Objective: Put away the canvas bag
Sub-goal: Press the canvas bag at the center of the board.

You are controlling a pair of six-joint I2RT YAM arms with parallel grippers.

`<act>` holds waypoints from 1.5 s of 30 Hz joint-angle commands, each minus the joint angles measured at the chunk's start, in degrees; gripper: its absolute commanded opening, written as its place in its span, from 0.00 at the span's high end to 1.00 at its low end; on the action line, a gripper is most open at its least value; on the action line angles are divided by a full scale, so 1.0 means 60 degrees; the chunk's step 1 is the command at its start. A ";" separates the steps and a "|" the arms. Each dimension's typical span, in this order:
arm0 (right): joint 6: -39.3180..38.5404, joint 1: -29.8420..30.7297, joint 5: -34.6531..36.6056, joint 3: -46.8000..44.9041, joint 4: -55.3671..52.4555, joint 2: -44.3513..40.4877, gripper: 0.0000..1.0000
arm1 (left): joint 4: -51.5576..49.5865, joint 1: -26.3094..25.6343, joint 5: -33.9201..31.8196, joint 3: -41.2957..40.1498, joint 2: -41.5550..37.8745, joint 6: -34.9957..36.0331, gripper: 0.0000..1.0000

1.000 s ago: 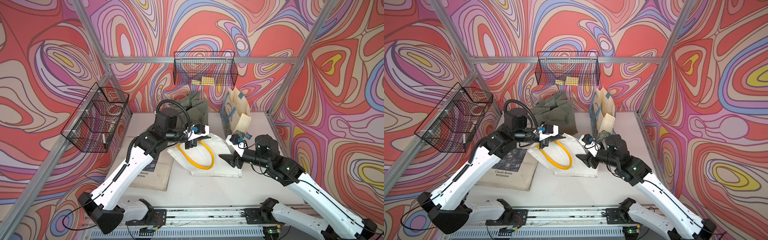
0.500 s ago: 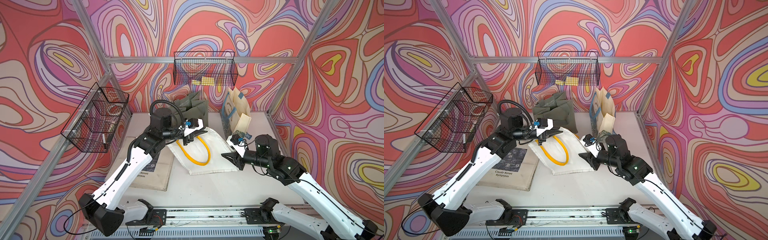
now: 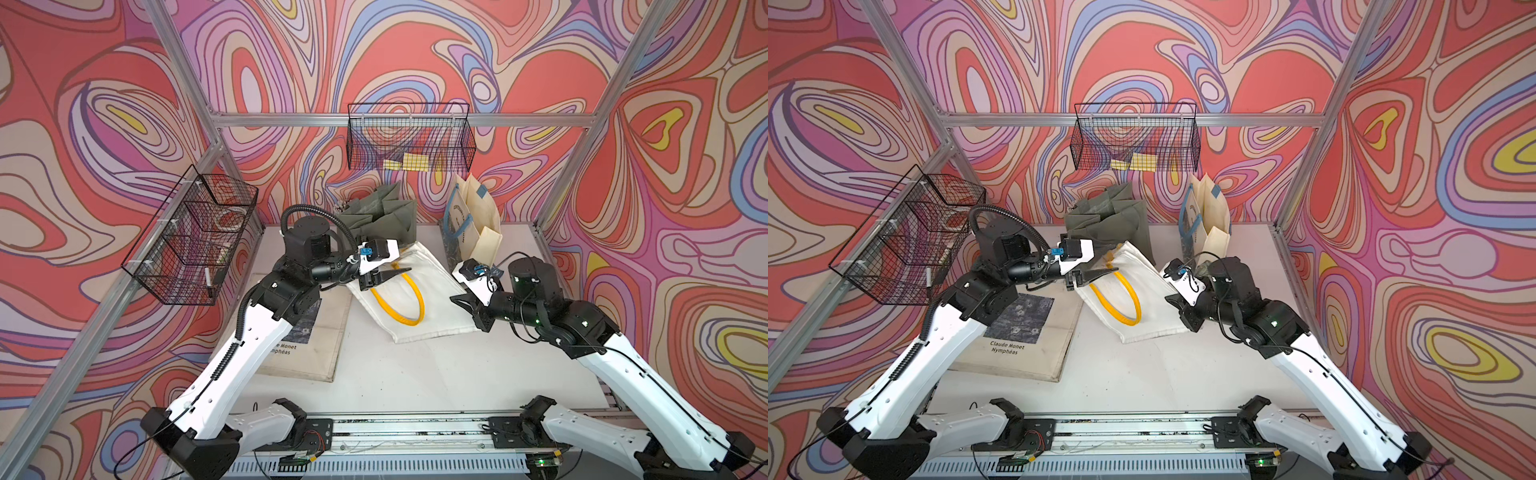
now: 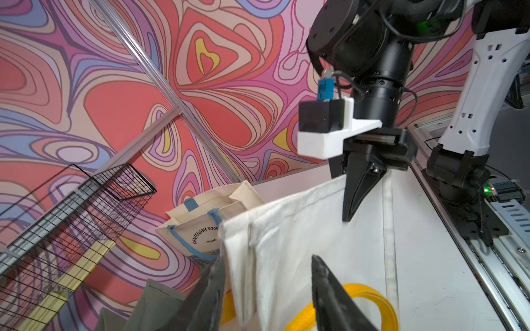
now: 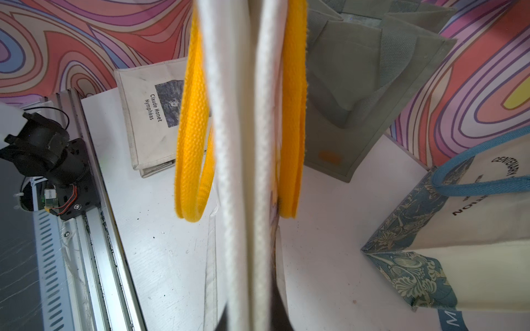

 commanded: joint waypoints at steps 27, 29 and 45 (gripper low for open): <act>-0.2656 -0.0034 0.1360 0.3265 -0.2732 0.1583 1.00 | -0.4873 -0.2296 -0.3646 0.4291 0.2754 0.2248 0.22; -0.2635 -0.0035 0.1234 0.3324 -0.2699 0.1687 1.00 | -0.5023 -0.2296 -0.4041 0.4402 0.2859 0.2125 0.23; -0.2420 -0.0031 0.0694 0.3168 -0.1940 0.1798 1.00 | -0.5427 -0.2289 -0.5408 0.4481 0.3461 0.1943 0.67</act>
